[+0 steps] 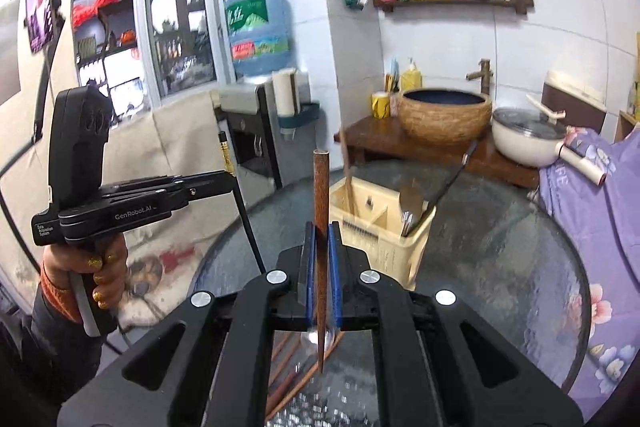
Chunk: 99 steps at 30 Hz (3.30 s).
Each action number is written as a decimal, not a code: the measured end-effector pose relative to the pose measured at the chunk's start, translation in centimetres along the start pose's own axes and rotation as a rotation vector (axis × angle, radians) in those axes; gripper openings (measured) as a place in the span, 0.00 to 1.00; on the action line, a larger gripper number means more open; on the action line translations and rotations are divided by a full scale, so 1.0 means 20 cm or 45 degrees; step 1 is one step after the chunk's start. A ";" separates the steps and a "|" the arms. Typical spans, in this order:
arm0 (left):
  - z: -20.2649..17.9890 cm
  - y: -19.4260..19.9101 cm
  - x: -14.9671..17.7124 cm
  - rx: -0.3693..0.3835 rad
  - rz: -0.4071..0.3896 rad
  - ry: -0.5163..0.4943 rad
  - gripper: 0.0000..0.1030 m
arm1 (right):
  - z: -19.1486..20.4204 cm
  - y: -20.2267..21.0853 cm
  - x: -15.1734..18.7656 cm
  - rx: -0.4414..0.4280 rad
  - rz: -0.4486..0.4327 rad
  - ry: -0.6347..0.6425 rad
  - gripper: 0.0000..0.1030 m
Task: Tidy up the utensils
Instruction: 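Lift both chopsticks and carry them over the cream holder with both tools, then open both tools to drop the chopsticks into the holder, then withdraw both open tools back down toward the remaining utensils, then grasp a wooden chopstick with the right tool while the left tool grasps another wooden chopstick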
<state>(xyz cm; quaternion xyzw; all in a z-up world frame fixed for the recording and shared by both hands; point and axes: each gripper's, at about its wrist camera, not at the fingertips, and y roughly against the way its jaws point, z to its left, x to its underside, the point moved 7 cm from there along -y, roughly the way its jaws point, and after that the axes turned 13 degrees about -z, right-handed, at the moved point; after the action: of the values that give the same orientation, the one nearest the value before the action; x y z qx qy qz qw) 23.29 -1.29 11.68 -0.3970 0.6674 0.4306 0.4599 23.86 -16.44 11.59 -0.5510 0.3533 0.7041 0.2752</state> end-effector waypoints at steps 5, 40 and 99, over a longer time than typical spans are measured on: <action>-0.04 -0.04 -0.31 0.035 -0.109 0.044 0.06 | -0.02 0.00 -0.30 0.043 -0.133 -0.001 0.07; 0.14 -0.75 0.16 -0.203 0.131 0.076 0.03 | -0.44 -0.56 -0.02 0.368 -0.055 -0.093 0.07; 0.12 -0.16 1.16 -0.263 0.577 -0.031 0.38 | -0.12 -0.35 1.21 0.438 0.642 0.002 0.35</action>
<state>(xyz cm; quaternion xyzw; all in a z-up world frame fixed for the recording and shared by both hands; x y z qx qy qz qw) 20.87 -3.19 -11.74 -0.2769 0.6861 0.5935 0.3167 24.82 -14.31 -13.60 -0.3916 0.5933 0.6797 0.1807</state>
